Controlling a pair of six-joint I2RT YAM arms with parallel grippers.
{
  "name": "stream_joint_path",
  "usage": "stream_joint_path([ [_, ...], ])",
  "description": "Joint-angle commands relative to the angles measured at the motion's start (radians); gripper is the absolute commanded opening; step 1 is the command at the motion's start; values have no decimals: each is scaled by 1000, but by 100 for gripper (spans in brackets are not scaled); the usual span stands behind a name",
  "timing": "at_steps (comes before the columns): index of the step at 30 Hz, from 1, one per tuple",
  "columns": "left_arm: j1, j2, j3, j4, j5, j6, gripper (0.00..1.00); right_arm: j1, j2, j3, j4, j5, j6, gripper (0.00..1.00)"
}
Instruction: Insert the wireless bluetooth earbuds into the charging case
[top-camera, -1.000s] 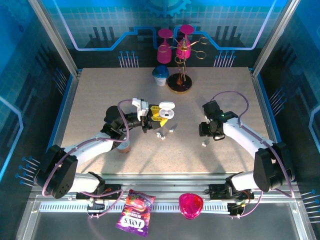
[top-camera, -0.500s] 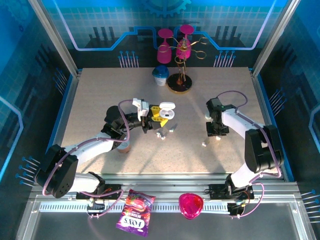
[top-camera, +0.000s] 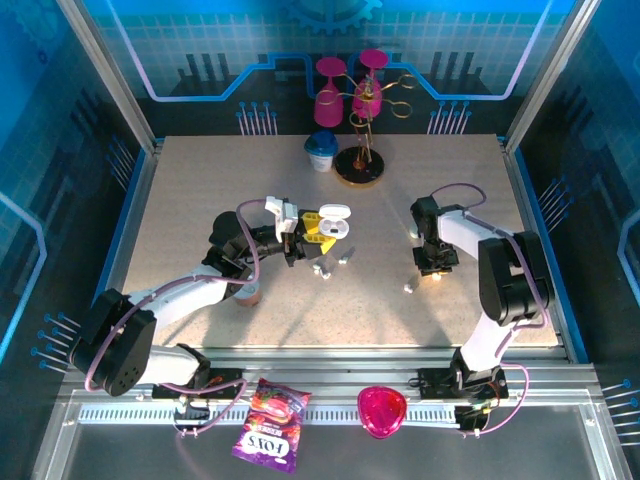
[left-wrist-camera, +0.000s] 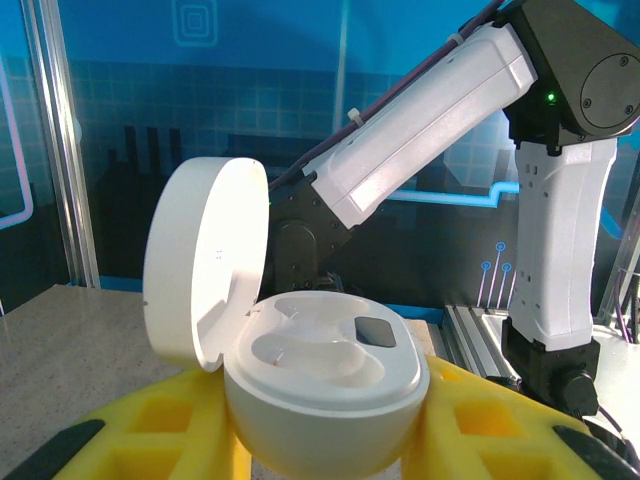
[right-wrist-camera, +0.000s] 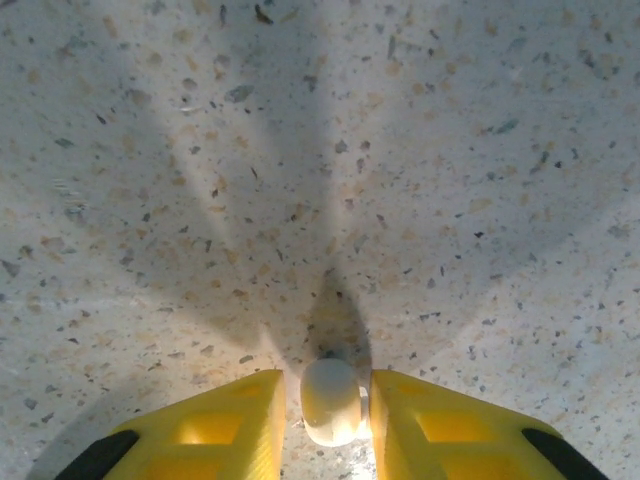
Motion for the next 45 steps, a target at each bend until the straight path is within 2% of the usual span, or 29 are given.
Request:
stream_joint_path([
  [1, -5, 9, -9, 16, 27, 7, 22, -22, 26, 21, -33, -13, -18, 26],
  [5, -6, 8, -11, 17, 27, 6, 22, -22, 35, 19, -33, -32, -28, 18],
  [13, -5, 16, -13, 23, 22, 7, 23, -24, -41, 10, -6, -145, -30, 18],
  [16, -6, 18, -11, 24, 19, 6, 22, -24, -91, -9, 37, -256, -26, 18],
  [20, -6, 29, -7, 31, 20, 3, 23, -19, -110, -62, 161, -501, 27, 19],
  [22, -6, 35, -5, 40, 21, -4, 22, -1, -90, -65, 190, -527, 48, 19],
  [32, -6, 38, 1, 34, 24, -4, 22, 66, 35, 25, 119, -335, 34, 20],
  [38, -5, 42, 2, 36, 26, -4, 22, 119, 18, 72, 59, -235, 22, 29],
  [41, -5, 41, 3, 41, 26, -6, 22, 166, 5, 105, 4, -121, 29, 36],
  [45, -4, 13, -6, 41, 23, 1, 22, 221, 10, 150, -90, 29, 59, 37],
])
